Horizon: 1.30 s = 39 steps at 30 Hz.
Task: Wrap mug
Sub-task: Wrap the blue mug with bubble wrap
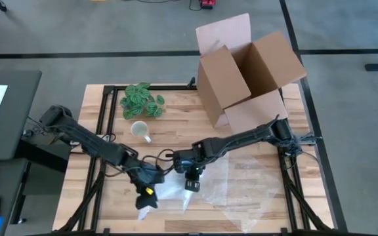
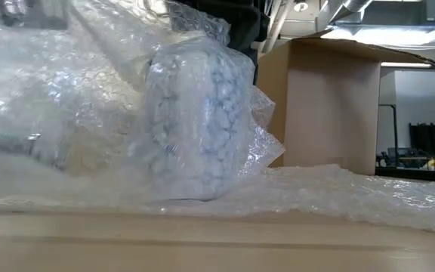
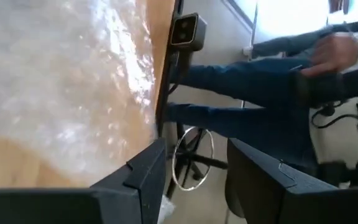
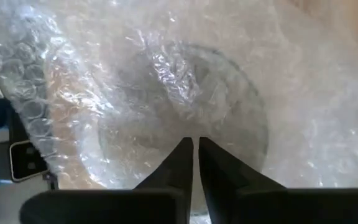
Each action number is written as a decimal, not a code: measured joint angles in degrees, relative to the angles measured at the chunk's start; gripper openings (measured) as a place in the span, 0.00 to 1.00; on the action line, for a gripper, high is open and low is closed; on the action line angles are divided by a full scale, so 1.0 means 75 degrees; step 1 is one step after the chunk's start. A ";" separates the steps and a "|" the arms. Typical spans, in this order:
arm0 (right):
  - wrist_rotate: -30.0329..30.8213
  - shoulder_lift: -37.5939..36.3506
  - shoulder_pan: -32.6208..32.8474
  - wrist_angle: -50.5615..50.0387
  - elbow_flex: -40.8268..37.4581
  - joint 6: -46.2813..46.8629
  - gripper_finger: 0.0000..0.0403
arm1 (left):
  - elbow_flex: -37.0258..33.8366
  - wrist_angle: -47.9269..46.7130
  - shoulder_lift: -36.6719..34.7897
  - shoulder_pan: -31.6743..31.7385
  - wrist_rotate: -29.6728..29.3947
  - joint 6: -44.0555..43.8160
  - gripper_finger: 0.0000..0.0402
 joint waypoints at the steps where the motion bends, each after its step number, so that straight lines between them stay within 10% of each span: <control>1: 0.0062 -0.0002 0.0015 0.0042 0.0012 0.0000 0.02 | 0.0000 -0.0265 -0.0177 -0.0024 -0.0239 -0.0081 0.37; 9: 0.0458 0.0003 0.0007 0.0091 -0.0005 0.0006 0.00 | -0.0092 -0.1808 -0.0551 -0.0123 -0.3169 -0.0369 0.37; 24: 0.0483 0.0012 0.0048 -0.0083 -0.0017 0.0003 0.00 | -0.0458 0.2017 0.1344 -0.0132 -0.3318 -0.0017 0.37; 39: 0.0014 -0.0117 0.0076 -0.1182 0.0893 0.0145 0.00 | -0.0469 0.2012 0.1358 -0.0094 -0.3795 0.0204 0.37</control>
